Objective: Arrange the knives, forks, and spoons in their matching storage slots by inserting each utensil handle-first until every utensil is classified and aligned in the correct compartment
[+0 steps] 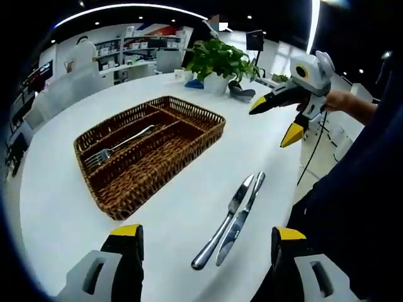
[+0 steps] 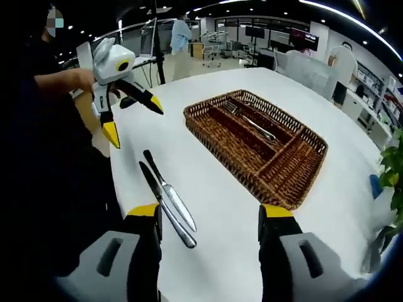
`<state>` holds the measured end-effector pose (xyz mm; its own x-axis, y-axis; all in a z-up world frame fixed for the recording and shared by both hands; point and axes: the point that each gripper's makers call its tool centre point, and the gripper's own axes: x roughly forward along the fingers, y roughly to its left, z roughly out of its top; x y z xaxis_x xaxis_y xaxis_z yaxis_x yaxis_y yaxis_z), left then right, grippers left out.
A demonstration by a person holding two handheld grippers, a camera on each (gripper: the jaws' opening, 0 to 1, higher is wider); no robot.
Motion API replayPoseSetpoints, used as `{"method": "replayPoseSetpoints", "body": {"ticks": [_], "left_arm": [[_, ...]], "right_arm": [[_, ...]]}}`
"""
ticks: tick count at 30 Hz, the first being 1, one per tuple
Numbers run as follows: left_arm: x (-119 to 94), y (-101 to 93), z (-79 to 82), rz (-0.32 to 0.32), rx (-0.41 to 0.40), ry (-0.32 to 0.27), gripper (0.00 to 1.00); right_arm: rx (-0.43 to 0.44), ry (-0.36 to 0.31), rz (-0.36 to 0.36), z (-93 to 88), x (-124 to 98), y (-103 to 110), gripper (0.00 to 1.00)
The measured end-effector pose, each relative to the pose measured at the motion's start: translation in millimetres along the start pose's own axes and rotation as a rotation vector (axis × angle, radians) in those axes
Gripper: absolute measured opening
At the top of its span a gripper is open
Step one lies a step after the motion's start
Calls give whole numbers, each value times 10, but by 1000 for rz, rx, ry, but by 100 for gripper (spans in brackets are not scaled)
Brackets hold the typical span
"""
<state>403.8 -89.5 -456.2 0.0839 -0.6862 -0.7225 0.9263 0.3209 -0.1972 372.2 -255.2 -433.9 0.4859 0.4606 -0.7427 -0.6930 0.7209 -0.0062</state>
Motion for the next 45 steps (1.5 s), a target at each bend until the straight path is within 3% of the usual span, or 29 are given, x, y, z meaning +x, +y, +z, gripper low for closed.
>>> {"method": "replayPoseSetpoints", "body": {"ticks": [6, 11, 16, 25, 29, 45], "left_arm": [[66, -122, -55, -33, 68, 27, 64], [104, -228, -98, -71, 63, 54, 56], [158, -339, -215, -99, 80, 115, 50], [283, -462, -453, -125, 53, 212, 35], [353, -467, -552, -124, 51, 259, 33], [566, -392, -572, -98, 121, 310, 33]], "right_arm": [[-42, 15, 85, -28, 173, 259, 47], [-75, 42, 134, -98, 299, 401, 39], [-101, 71, 142, -173, 382, 465, 45], [-94, 84, 140, -257, 417, 577, 43], [-86, 84, 139, -292, 418, 619, 43], [-28, 60, 110, -366, 309, 588, 40]]}}
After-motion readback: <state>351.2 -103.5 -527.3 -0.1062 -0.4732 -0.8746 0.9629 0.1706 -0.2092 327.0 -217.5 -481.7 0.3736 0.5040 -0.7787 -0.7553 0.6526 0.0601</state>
